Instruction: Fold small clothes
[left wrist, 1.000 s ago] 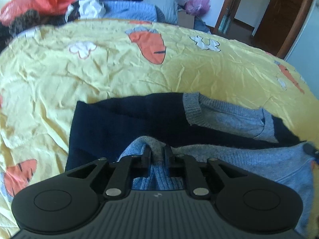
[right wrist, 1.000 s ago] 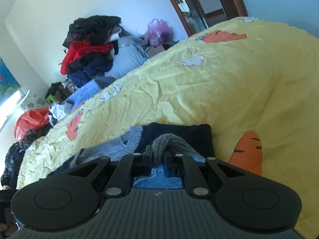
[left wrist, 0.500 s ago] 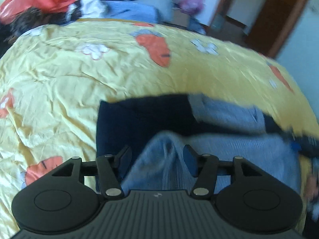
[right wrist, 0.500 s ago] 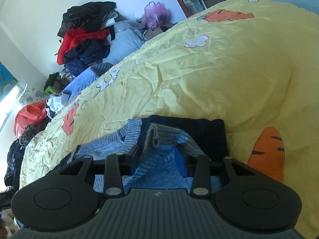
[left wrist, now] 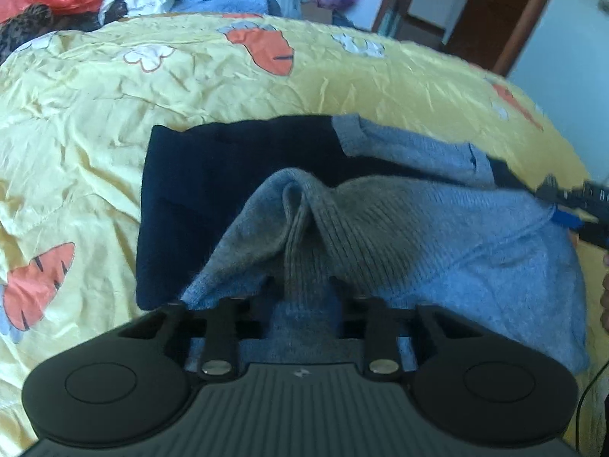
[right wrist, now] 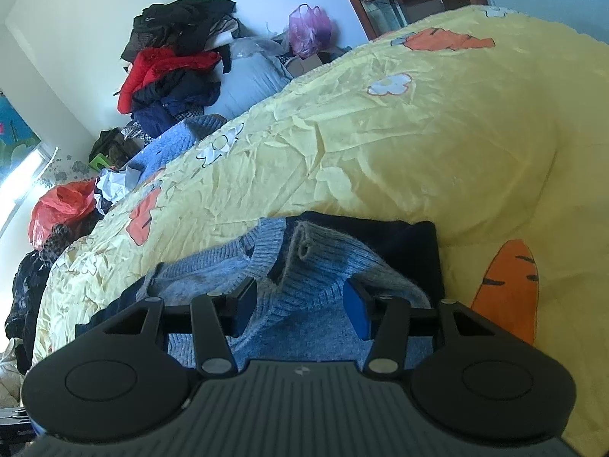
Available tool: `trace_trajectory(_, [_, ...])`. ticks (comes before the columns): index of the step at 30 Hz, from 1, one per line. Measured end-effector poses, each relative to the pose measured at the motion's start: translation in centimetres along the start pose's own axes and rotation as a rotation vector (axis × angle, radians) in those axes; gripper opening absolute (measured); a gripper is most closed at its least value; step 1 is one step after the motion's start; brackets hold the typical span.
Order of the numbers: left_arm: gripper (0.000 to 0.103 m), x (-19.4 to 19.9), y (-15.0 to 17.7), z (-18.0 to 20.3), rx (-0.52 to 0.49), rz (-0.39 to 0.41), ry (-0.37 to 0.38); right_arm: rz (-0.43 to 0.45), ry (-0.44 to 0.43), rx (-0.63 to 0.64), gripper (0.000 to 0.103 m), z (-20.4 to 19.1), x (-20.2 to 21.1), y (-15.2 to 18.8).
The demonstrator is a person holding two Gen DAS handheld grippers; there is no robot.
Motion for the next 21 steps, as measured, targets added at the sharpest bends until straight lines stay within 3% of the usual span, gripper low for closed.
trace_trajectory(6, [0.005,1.4,-0.9,0.0,0.089,0.05,0.073,0.013,-0.007,0.027,0.054,0.2,0.0,-0.1])
trace_trajectory(8, [0.005,2.3,-2.0,-0.2,0.148,0.079,0.115,0.017,-0.004,0.033,0.041,0.3,0.0,-0.1])
trace_trajectory(11, [0.005,3.2,-5.0,-1.4,0.264,0.142,0.138,0.015,-0.009,0.026,0.037,0.6,-0.3,-0.3])
trace_trajectory(16, [0.004,1.5,-10.0,-2.6,0.312,0.222,0.027,0.02,-0.002,0.011,0.037,0.7,-1.0,-0.6])
trace_trajectory(21, [0.004,-1.6,-12.1,-2.3,0.233,0.227,-0.096,0.029,0.0,-0.031,0.037,1.1,-1.8,-1.0])
Point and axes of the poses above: each gripper's, at about its wrist camera, not at the fingertips, and x roughly against the way its jaws point, z to its right, y to its underside, the point moved 8 cm from there along -x, roughly the way its jaws point, and after that the axes turned 5 degrees about z, right-handed, at the moved point
